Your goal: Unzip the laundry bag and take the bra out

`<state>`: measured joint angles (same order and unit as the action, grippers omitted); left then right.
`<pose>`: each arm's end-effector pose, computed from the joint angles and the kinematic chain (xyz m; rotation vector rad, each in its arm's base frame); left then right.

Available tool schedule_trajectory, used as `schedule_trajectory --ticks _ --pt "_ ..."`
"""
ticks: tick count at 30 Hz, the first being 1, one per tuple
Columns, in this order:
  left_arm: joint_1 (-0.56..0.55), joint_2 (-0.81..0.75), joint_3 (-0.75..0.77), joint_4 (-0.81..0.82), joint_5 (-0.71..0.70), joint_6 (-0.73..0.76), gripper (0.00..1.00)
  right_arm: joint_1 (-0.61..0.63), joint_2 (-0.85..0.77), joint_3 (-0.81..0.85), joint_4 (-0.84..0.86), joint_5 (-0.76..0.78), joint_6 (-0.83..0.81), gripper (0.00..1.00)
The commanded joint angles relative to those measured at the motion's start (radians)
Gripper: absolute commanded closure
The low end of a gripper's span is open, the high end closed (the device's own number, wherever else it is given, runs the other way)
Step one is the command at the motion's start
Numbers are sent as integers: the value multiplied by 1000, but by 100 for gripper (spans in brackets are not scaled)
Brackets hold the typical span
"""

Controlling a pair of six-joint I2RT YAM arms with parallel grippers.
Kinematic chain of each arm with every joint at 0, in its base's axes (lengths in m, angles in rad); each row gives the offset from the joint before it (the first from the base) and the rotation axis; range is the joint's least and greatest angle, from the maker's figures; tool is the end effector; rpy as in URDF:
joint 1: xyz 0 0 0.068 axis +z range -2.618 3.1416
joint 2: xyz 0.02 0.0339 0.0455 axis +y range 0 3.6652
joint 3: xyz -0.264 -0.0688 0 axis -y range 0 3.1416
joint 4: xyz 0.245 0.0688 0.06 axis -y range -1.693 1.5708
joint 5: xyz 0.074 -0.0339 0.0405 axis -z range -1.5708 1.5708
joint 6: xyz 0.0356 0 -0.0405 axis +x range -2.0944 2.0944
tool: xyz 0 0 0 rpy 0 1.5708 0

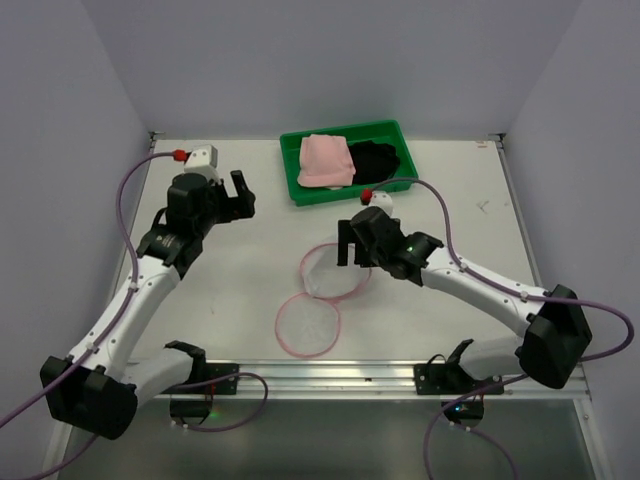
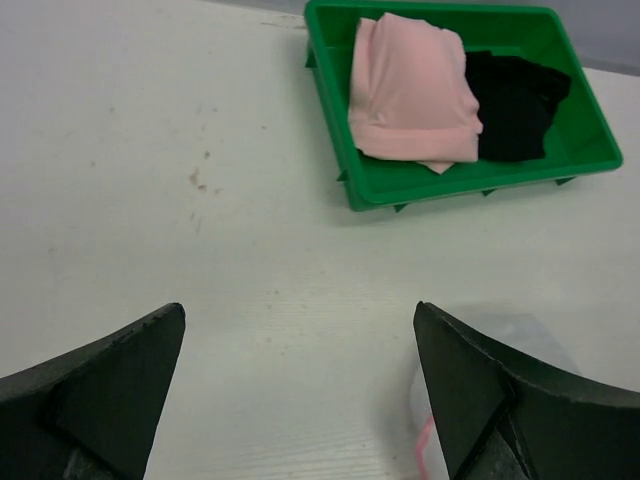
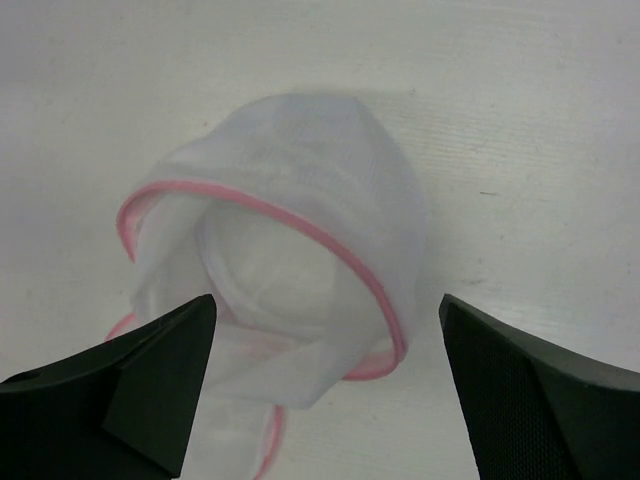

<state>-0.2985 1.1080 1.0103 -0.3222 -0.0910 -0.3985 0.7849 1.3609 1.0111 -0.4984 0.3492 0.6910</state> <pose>0.2416 -0.0709 0.3409 -0.1594 2.0004 -0.3585 0.2115 0.1941 0.2635 0.0465 2.3718 0.2929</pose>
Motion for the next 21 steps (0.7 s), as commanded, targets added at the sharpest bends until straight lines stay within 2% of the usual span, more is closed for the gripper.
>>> schedule_trajectory --ticks 1,2,6,10,13,17,21 --pt "30 -74 -83 -34 -104 78 0 92 -60 1 70 -16 -260 6" --pt "35 -92 -99 -32 -131 81 0 121 -65 -8 83 -57 -340 7" --pt "73 -123 -202 29 -228 93 0 259 -28 -22 80 -185 -418 14" --pt "177 -111 -205 38 -171 52 0 362 41 0 63 -326 -468 23" --pt "248 -126 -222 44 -122 23 0 442 131 61 14 -345 -482 28" --pt "298 -137 -222 32 -142 10 0 539 234 139 -20 -343 -496 37" --pt "343 -146 -225 34 -131 6 0 573 311 193 -17 -372 -490 45"
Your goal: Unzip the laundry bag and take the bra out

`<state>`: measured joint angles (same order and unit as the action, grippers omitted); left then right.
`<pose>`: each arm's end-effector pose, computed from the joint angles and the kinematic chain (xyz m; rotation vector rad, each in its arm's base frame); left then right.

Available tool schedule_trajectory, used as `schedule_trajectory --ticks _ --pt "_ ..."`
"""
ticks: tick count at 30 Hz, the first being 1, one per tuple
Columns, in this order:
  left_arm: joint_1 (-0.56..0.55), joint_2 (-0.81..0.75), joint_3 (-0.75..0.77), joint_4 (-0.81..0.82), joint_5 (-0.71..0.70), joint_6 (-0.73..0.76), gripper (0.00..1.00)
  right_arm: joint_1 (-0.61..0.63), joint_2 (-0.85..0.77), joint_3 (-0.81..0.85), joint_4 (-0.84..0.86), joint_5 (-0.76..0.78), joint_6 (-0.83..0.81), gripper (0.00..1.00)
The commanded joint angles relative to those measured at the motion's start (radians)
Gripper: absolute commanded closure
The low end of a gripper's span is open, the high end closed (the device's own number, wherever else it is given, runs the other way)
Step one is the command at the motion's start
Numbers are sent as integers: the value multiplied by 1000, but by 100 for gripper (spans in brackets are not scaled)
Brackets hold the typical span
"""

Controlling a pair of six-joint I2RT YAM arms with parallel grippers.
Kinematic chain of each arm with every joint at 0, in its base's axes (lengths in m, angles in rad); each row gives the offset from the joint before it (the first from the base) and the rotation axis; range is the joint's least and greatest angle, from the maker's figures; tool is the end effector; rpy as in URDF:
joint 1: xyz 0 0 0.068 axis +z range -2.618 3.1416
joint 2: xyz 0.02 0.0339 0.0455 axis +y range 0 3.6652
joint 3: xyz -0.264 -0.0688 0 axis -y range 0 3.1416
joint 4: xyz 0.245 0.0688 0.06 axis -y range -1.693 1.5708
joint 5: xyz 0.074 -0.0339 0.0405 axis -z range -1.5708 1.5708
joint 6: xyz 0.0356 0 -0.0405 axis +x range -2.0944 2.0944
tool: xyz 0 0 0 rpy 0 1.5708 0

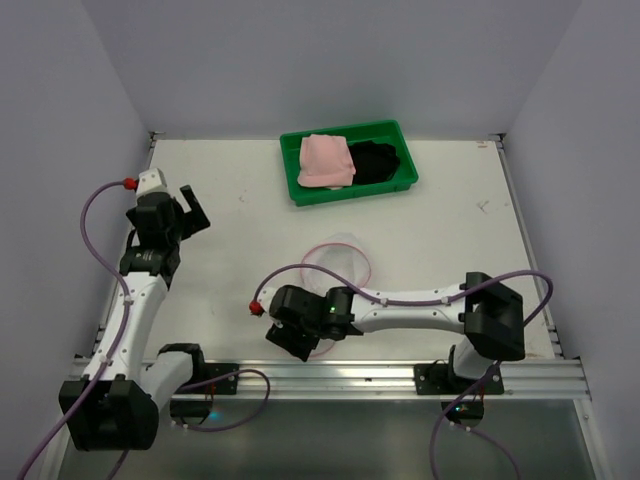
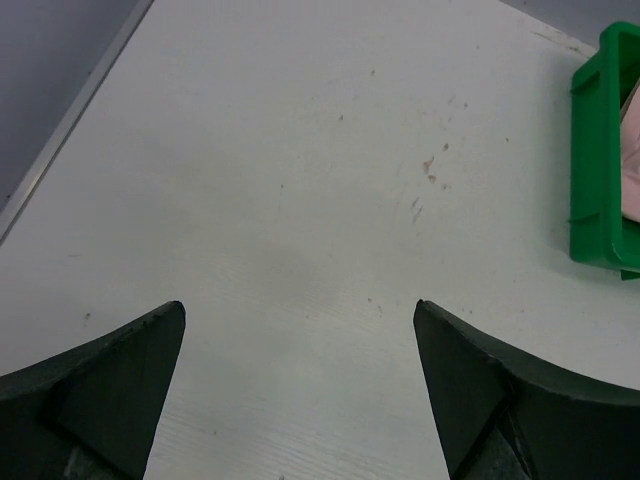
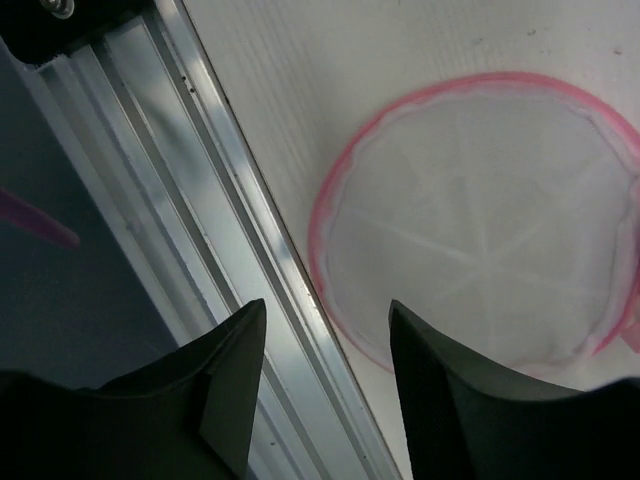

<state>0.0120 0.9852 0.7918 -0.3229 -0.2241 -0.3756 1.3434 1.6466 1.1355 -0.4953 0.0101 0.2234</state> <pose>0.2205 0.0106 0.2916 -0.5314 2.0037 0.0112 0.0774 0.3328 0.2166 -1.4222 2.2759 0.5395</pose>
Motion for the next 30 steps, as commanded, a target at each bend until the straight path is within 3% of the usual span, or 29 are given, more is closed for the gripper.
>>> schedule_trajectory --ticks 1,7,24,25,30 --pt "36 -28 -9 33 3 -19 0 19 60 78 -31 -27 -21 47" --pt "45 -34 -16 38 6 -20 0 46 154 168 -71 22 -16 56" --pt "48 -36 -14 31 -31 -28 0 48 383 343 -207 48 62 60" --pt "48 -34 -14 34 -21 -28 0 48 401 348 -213 54 76 65" --pt "52 -31 -9 35 -8 -29 0 51 453 397 -264 114 106 73"
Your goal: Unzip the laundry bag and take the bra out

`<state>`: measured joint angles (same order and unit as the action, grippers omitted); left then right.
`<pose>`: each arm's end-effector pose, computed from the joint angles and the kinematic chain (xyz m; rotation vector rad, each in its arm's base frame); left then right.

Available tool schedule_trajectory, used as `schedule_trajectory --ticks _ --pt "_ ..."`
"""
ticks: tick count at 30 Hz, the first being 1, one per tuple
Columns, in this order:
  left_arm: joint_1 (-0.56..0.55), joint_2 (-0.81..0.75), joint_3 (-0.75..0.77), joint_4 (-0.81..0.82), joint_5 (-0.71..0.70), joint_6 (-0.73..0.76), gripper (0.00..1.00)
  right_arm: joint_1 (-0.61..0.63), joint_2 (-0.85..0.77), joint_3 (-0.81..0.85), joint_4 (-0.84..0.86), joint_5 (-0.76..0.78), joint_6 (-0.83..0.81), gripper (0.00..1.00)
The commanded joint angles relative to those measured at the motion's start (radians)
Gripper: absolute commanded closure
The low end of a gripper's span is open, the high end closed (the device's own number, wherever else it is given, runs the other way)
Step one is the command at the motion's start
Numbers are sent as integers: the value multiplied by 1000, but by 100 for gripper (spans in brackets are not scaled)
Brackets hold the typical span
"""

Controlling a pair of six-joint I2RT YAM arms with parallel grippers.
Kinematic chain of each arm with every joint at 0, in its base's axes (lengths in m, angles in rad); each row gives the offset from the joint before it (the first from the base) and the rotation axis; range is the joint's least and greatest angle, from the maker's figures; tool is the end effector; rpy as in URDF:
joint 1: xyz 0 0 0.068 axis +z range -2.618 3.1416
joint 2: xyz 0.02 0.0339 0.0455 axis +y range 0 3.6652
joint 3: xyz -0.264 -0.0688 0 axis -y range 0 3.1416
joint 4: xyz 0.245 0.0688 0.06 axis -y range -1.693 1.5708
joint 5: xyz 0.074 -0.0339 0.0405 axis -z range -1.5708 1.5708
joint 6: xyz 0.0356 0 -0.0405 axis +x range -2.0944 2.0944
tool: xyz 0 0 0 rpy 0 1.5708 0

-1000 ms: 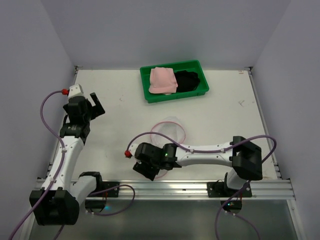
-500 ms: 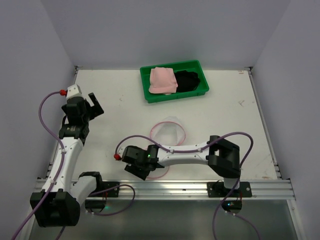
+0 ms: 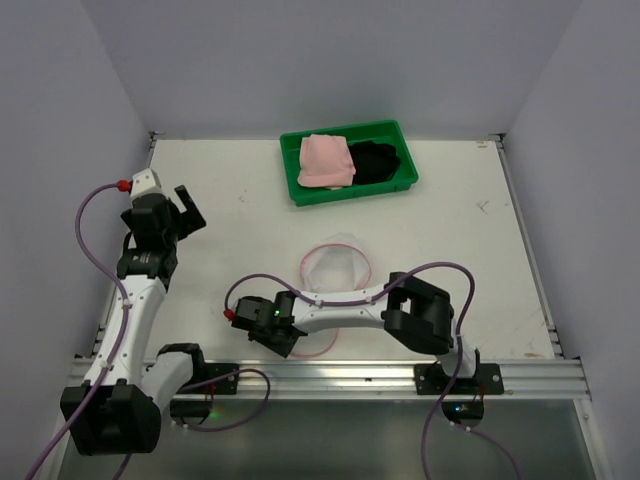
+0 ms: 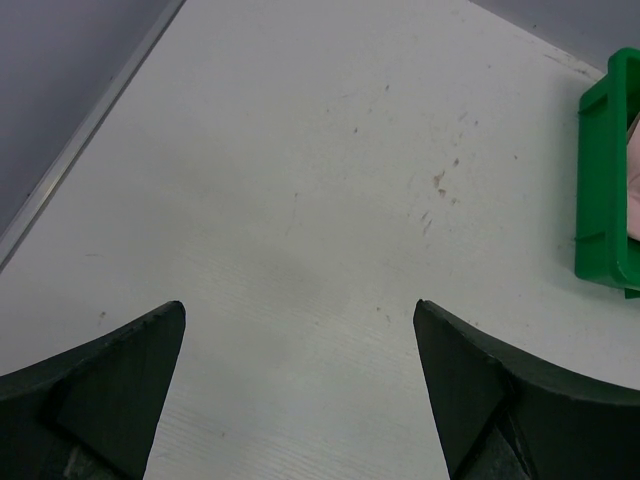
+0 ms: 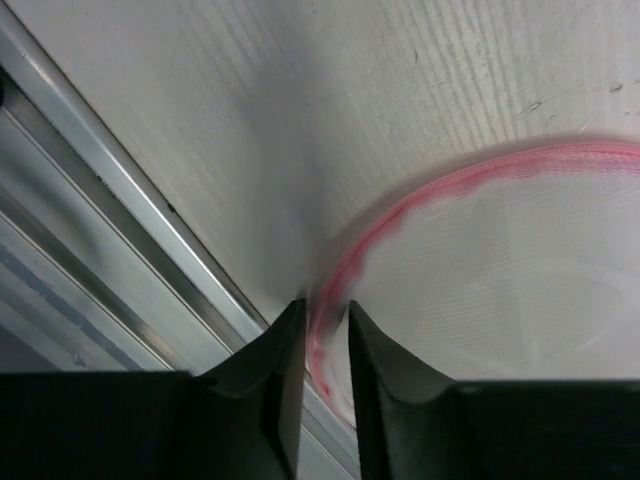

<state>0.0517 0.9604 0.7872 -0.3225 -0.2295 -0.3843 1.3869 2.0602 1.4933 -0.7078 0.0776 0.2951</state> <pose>0.2152 0.0192 0.2950 -0.5802 1.9688 0.0307 0.0786 0.4074 0.1608 -1.4793 2.4672 0.2453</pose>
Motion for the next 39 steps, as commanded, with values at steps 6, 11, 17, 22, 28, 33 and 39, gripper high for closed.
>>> schedule_trajectory --ticks 6,11,17,22,28,33,39 --pt "17 -11 -5 33 4 -21 0 6 37 47 -65 42 29 100" --pt "22 -15 -6 34 7 -21 0 -8 -75 54 -71 -10 29 100" --pt "28 -12 -8 40 35 -21 0 -80 -238 156 -104 -62 49 100" --pt "31 -2 -8 42 56 -18 0 -193 -302 214 -140 -110 39 100" --pt "34 9 -12 62 146 -1 0 -354 -365 188 -127 -191 32 100" --pt "33 26 -22 89 225 10 1 -466 -432 67 -14 -317 32 100" --pt "33 52 -20 94 282 19 2 -578 -517 -114 132 -435 70 100"
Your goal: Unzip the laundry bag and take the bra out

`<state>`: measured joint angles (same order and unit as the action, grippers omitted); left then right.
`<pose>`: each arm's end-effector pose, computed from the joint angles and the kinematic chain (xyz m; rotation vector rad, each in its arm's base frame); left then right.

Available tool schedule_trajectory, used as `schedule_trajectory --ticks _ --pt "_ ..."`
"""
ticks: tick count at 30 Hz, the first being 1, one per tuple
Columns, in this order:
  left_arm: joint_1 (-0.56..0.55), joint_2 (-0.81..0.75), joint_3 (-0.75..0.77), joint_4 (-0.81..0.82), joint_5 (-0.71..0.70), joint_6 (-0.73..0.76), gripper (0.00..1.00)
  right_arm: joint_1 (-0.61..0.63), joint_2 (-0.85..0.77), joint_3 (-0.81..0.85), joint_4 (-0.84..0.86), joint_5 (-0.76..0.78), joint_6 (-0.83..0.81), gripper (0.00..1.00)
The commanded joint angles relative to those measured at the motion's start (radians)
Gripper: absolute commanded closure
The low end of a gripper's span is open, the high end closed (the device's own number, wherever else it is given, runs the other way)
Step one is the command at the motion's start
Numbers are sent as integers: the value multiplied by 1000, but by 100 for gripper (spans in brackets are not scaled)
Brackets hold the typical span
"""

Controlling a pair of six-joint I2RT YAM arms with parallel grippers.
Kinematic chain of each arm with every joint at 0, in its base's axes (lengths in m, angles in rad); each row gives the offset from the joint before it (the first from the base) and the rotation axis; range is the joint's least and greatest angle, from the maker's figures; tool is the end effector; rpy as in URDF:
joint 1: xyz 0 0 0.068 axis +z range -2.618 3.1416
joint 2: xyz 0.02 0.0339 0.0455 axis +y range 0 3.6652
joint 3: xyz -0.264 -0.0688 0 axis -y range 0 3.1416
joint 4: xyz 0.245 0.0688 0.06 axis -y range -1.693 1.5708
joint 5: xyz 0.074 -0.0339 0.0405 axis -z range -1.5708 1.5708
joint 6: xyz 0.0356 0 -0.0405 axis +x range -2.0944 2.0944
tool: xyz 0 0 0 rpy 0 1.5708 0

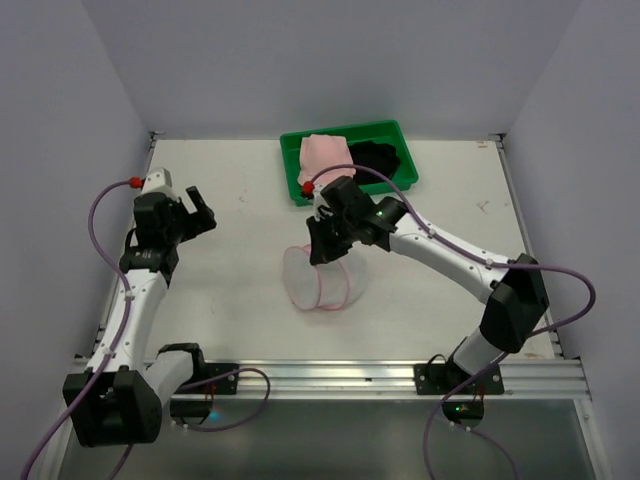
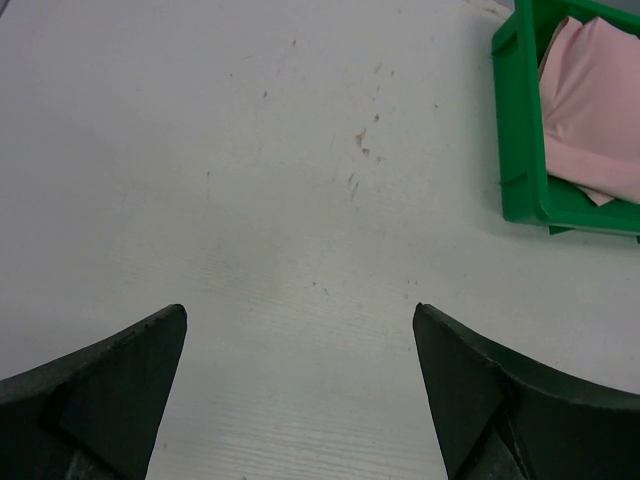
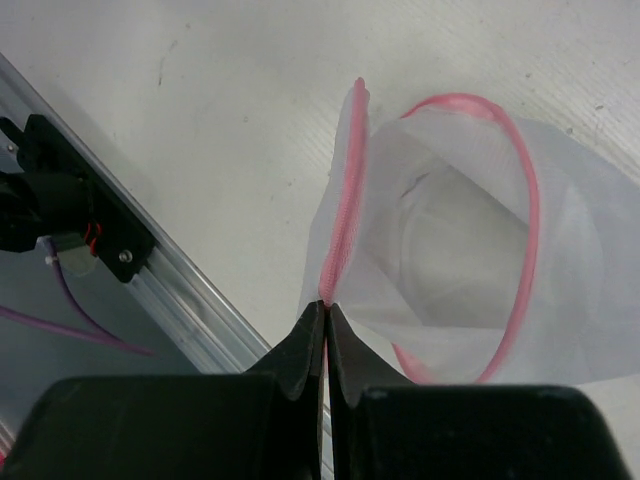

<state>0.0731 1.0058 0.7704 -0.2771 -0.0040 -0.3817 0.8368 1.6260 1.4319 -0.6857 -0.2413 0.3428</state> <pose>0.2258 0.0167 0.2839 -0.4732 2.0342 -0.1836 0.2320 0.2698 0.3051 -0.7423 2.4821 0.7789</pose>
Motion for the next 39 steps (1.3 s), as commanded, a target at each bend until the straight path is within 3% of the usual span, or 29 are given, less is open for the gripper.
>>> schedule_trajectory --ticks 1,15,23,32,39 --pt "11 8 -5 50 65 17 2 -54 -110 -76 130 -127 28 100" --pt "11 34 -11 67 134 24 4 -294 -184 -465 455 -236 97 100" --pt "-21 82 -10 85 263 15 9 -373 -199 -648 646 -300 148 100" --pt "-56 109 -8 81 289 20 11 -438 -146 -784 790 -251 251 100" --pt "-56 102 -10 79 285 21 10 -438 -173 -769 758 -227 268 99"
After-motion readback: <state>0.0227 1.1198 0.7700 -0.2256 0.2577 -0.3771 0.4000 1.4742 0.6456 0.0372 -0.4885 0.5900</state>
